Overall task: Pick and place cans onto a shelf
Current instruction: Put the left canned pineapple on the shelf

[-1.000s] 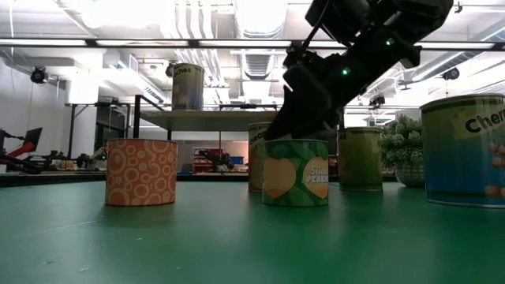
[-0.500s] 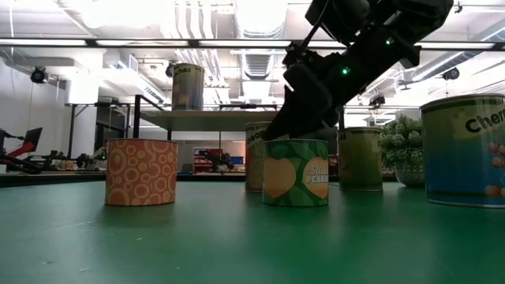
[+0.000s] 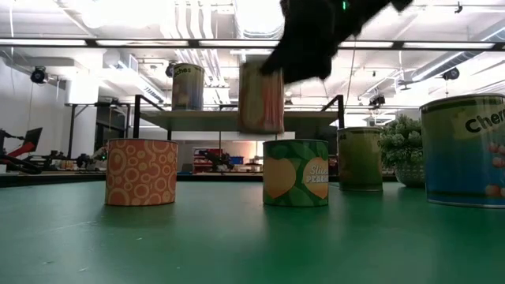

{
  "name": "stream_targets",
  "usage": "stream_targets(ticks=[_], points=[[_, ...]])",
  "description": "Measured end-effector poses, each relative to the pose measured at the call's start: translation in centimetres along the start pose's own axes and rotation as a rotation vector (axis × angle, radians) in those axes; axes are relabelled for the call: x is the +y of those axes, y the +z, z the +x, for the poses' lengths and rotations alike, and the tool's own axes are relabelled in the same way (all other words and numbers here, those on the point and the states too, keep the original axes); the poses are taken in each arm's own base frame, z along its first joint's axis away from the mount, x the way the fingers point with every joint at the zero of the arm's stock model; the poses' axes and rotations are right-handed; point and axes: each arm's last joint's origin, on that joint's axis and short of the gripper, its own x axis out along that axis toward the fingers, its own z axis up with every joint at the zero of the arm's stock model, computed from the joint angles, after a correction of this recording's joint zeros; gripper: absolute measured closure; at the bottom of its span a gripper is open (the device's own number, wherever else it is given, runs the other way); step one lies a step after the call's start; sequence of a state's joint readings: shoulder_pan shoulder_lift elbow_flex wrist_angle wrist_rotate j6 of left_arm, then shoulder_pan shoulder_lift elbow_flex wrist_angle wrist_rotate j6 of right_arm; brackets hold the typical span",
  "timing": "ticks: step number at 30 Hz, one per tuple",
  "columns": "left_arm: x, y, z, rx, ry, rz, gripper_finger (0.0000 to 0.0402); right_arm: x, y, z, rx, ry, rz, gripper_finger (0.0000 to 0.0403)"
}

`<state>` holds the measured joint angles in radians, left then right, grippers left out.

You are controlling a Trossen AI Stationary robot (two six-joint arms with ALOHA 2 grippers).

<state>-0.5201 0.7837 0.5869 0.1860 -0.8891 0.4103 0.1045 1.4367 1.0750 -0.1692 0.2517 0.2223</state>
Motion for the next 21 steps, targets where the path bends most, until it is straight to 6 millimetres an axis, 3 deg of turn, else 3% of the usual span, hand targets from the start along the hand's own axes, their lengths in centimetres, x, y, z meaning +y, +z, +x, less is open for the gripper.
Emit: stream_targets(ticks=[6, 12, 16, 21], points=[[0.0, 0.0, 0.0, -0.003, 0.000, -0.004, 0.0402, -1.9, 4.8, -3.1, -0.049, -0.045, -0.068, 0.0118], [0.0, 0.1, 0.0, -0.010, 0.003, -0.008, 0.0402, -5.4, 8.2, -4.4, -0.111, -0.049, -0.141, 0.0118], [0.1, 0.1, 0.0, -0.010, 0.003, -0.002, 0.0402, -8.7, 9.4, -4.0, -0.131, -0.083, -0.164, 0.0117], [0.1, 0.1, 0.0, -0.009, 0.004, 0.004, 0.0402, -13.0, 9.8, -1.7, -0.170, -0.070, -0.164, 0.0117]])
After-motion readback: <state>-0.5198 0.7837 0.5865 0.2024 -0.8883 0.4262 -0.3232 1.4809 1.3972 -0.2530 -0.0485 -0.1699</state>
